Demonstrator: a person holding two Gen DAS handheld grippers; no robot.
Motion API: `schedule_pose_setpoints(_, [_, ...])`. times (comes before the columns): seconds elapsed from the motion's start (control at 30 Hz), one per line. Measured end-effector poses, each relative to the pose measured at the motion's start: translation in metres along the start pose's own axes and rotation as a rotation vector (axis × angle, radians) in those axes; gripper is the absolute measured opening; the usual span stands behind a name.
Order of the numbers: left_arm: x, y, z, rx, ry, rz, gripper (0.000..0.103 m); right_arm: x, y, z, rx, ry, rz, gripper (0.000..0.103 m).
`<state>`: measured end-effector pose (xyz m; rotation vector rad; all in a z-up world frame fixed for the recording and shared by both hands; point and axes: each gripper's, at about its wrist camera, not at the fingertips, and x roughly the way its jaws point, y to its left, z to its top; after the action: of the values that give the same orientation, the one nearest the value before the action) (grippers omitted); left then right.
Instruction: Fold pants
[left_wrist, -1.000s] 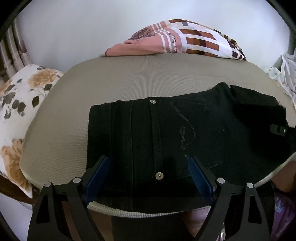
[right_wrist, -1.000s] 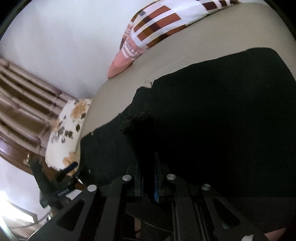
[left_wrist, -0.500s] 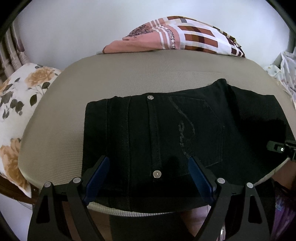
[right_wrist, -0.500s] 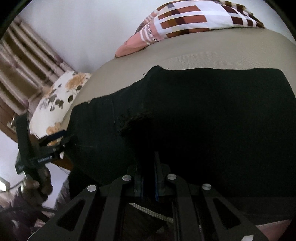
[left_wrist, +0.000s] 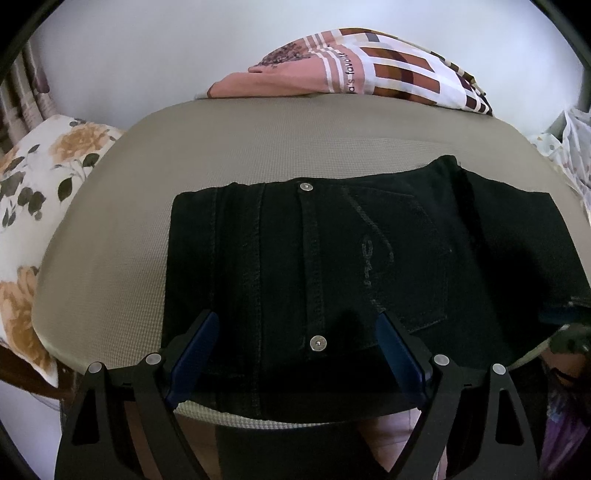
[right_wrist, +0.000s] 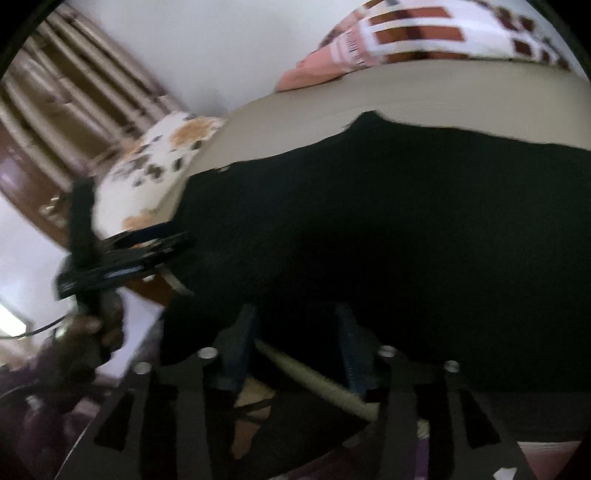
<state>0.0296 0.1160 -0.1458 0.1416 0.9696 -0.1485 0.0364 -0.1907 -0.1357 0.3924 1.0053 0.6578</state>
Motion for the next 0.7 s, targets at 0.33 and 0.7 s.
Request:
schedule_pose_setpoints(0.33, [-0.004,0.012,0.002,-0.059,-0.002,-0.030,0.087,-0.040,-0.066,0.018,0.360,-0.180,0.252,0.055])
schedule_pose_setpoints(0.7, [-0.024,0.080,0.005,-0.319,0.046,-0.109,0.087,0.033,-0.011,0.013,0.084,-0.010,-0.022,0.026])
